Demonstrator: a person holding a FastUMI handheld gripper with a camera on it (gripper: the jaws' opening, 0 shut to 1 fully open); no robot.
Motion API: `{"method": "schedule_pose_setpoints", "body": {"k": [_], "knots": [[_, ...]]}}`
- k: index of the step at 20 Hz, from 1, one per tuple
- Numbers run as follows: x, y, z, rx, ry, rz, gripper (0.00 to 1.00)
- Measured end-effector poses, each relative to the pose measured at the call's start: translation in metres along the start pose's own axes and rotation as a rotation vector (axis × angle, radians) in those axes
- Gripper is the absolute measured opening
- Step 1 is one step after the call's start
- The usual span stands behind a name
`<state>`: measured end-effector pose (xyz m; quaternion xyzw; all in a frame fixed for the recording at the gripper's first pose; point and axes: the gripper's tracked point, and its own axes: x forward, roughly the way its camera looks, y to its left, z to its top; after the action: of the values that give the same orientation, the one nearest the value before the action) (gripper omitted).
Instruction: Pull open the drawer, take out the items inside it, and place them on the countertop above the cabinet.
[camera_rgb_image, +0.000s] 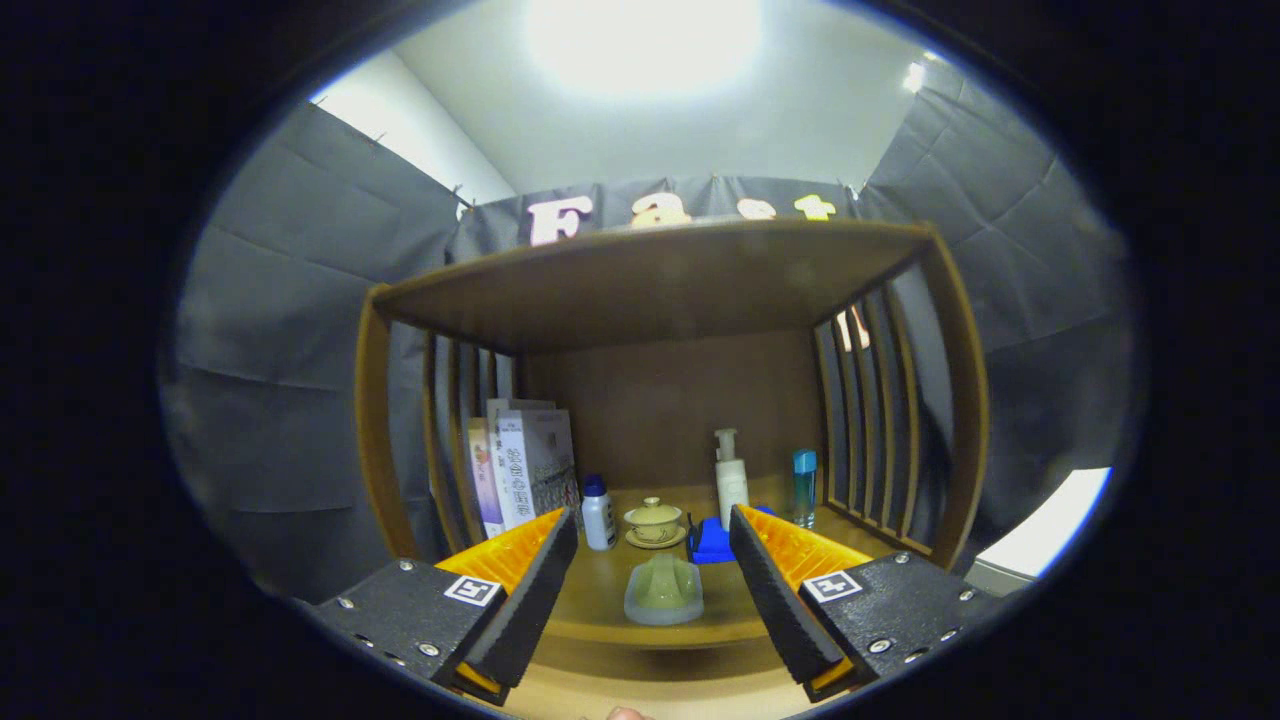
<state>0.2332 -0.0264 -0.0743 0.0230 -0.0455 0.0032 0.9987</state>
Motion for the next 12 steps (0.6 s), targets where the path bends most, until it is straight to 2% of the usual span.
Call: {"method": "schedule_pose_setpoints", "body": {"k": [4,8,12], "knots": [[-0.069,0.005,0.003,-0.035,-0.024,0.016,0.95],[-0.118,0.022,-0.005,-0.125,-0.025,0.061,0.95],[-0.161,0.037,-0.038,-0.177,0.024,0.07,0.94]]}}
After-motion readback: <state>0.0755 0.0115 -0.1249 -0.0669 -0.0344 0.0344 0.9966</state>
